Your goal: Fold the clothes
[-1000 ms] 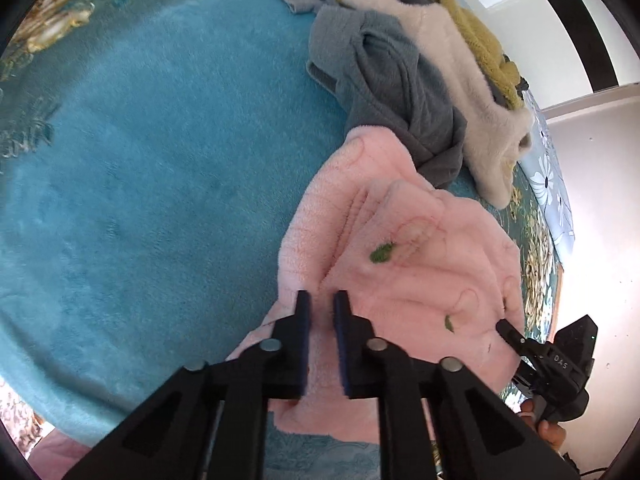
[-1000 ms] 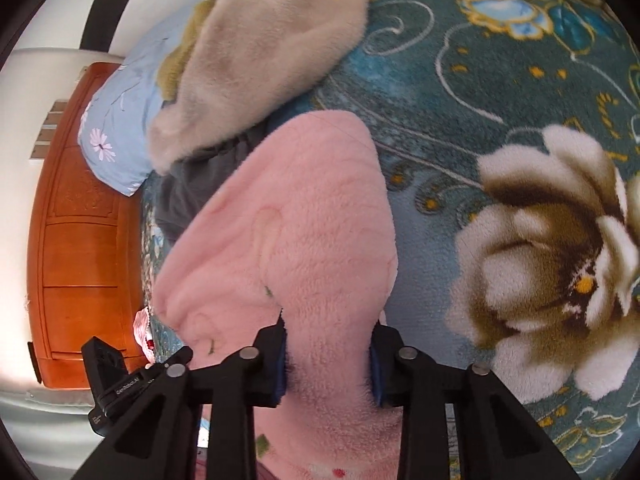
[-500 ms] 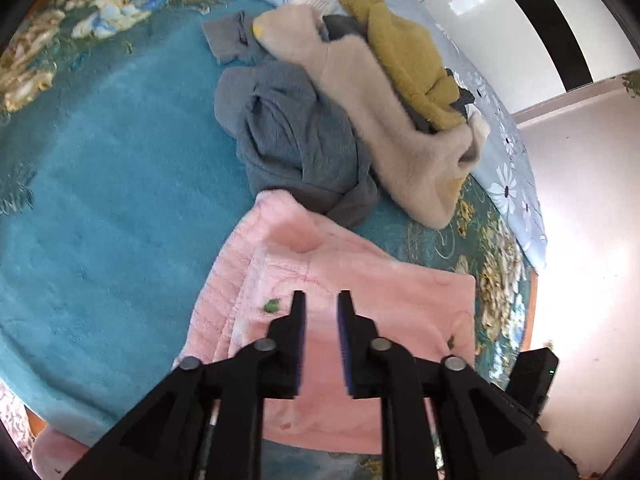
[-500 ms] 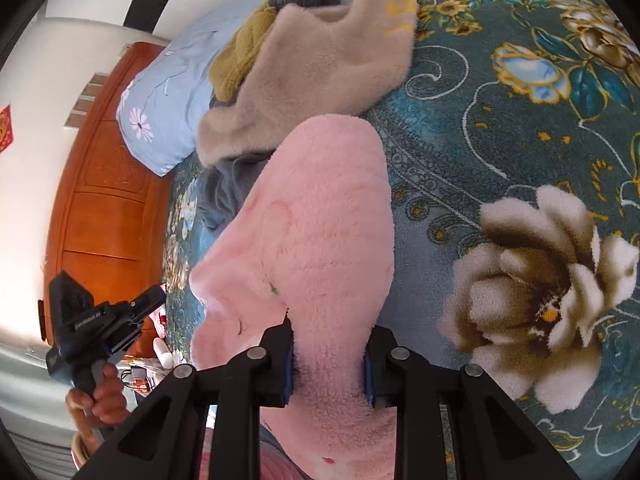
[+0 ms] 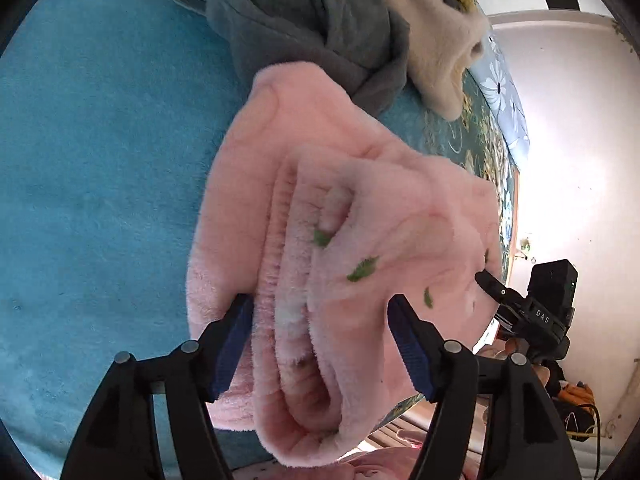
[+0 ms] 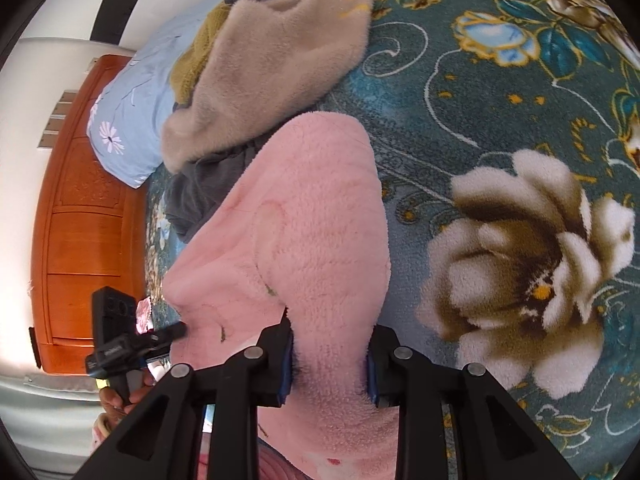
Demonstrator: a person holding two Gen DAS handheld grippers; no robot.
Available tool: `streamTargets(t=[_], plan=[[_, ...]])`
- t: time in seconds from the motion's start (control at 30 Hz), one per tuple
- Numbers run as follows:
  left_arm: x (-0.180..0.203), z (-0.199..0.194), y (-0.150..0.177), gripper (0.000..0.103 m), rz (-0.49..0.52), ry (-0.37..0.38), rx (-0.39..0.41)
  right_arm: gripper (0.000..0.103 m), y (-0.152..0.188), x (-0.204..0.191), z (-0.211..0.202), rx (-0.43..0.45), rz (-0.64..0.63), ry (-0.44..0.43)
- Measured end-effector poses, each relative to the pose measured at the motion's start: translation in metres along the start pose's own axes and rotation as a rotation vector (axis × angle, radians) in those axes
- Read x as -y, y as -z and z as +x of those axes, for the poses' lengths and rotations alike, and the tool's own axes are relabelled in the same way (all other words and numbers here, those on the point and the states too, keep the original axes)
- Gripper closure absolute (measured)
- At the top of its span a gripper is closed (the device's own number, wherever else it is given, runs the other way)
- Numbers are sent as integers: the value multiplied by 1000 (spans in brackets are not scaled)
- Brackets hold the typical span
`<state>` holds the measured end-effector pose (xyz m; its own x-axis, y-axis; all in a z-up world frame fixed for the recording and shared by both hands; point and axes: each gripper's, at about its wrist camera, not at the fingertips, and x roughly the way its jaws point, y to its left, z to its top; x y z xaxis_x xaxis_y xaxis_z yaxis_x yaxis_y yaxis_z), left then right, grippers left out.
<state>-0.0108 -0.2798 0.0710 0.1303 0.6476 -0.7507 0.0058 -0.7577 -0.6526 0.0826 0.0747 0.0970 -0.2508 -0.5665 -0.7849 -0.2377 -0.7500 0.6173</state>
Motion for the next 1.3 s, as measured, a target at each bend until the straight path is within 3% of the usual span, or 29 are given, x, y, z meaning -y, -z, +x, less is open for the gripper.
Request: streamTargets(t=[0.1, 0.13, 0.17, 0.33, 0.47, 0.53, 0.63, 0.73, 0.77, 0.83, 0.87, 0.93, 1.0, 1.1, 1.13, 1.17, 1.23, 1.3], plan=[[0, 6, -1, 34, 28, 17, -10, 72, 3, 0, 1, 11, 27, 25], [0, 6, -2, 47, 36, 15, -12, 72, 3, 1, 1, 14, 35, 33], [0, 7, -2, 69, 44, 13, -13, 72, 3, 1, 2, 16, 42, 42], [19, -17, 7, 79, 121, 18, 26, 71, 1, 2, 5, 11, 58, 56], [33, -57, 18, 79, 204, 66, 163, 68, -1, -7, 1, 7, 21, 33], [22, -55, 18, 78, 199, -15, 193, 65, -1, -12, 0, 5, -11, 15], [-11, -27, 13, 75, 101, -105, 125, 61, 1, -16, 10, -30, -46, 32], [-19, -31, 16, 65, 37, -99, 147, 61, -3, -25, 16, -50, -83, 60], [-16, -36, 17, 54, 46, -129, 169, 61, -5, -28, 17, -53, -100, 71], [-4, -44, 19, 36, 94, -265, 220, 60, -6, -34, 14, -53, -149, 99], [-1, -43, 18, 31, 112, -308, 221, 58, -5, -34, 13, -54, -166, 104], [-8, -33, 13, 31, 97, -292, 180, 54, -5, -28, 14, -60, -172, 101], [-22, -22, 10, 31, 33, -214, 144, 48, -7, -17, 17, -60, -132, 80], [-42, -13, 13, 31, -84, -81, 136, 47, -8, 3, 25, -56, -11, 10], [-45, -12, 16, 33, -110, -52, 143, 46, -8, 6, 27, -56, 17, -11], [-46, -13, 18, 44, -119, -33, 151, 45, -7, 8, 29, -55, 38, -27], [-37, -16, 21, 57, -101, -52, 157, 48, -5, 10, 29, -48, 55, -46], [-18, -18, 21, 64, -64, -117, 150, 64, -5, 10, 26, -42, 65, -68]])
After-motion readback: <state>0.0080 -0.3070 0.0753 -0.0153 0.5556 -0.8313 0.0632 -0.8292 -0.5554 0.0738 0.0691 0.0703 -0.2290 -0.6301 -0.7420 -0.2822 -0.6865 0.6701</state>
